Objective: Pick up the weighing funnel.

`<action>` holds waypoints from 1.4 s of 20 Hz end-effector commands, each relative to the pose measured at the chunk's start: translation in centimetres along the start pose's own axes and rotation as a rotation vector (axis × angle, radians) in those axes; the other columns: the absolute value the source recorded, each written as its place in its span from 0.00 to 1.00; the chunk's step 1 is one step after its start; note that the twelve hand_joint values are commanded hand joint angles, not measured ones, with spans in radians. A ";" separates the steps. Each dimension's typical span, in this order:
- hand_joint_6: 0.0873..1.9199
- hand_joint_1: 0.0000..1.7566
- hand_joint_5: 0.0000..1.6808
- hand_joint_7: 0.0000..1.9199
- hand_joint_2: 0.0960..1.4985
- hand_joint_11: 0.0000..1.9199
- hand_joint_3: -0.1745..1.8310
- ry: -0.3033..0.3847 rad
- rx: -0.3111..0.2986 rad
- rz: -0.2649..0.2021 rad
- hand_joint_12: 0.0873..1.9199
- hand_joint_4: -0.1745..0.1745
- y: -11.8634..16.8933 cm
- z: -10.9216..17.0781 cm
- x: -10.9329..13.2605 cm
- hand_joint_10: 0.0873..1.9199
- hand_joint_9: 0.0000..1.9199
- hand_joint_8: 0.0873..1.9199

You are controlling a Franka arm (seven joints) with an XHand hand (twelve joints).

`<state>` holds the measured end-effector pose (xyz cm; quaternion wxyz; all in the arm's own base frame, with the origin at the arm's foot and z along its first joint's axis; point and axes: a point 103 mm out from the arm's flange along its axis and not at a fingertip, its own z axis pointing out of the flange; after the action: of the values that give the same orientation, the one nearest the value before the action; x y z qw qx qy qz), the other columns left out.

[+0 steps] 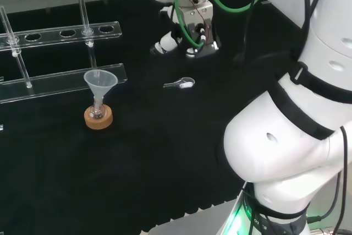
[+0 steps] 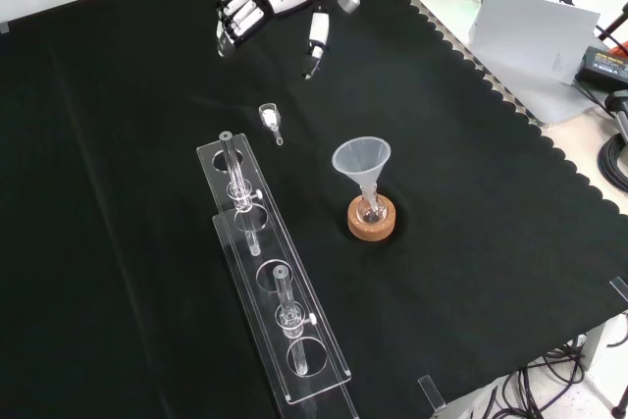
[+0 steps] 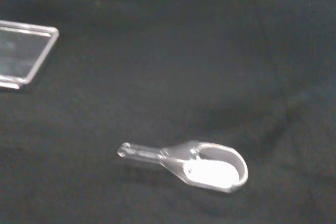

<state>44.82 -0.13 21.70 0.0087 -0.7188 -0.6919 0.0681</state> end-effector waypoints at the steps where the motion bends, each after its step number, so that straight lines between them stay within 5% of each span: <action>1: 0.00 0.36 0.26 0.30 0.38 0.00 0.18 0.025 0.073 0.015 0.75 0.61 0.4 7.2 -1.8 0.32 0.17 0.15; 4: 0.00 0.36 0.27 0.29 0.38 0.00 0.18 0.047 0.138 0.019 0.73 0.62 0.6 8.7 -1.7 0.31 0.14 0.15; 6: 0.00 0.33 0.24 0.24 0.37 0.00 0.18 0.059 0.202 0.023 0.63 0.63 0.7 9.6 -1.6 0.30 0.07 0.14; 9: 0.00 0.30 0.18 0.17 0.37 0.00 0.17 0.069 0.225 0.016 0.46 0.62 0.5 10.4 -1.1 0.29 0.01 0.14; 12: 0.00 0.29 0.15 0.13 0.37 0.00 0.17 0.077 0.261 0.008 0.43 0.60 0.4 11.4 -0.3 0.28 0.00 0.13; 28: 0.00 0.40 0.29 0.28 0.38 0.00 0.20 0.051 0.201 0.051 0.67 0.60 -0.2 14.5 -0.5 0.30 0.17 0.18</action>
<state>43.22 -1.03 8.20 0.1073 -0.7272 -0.6679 0.1167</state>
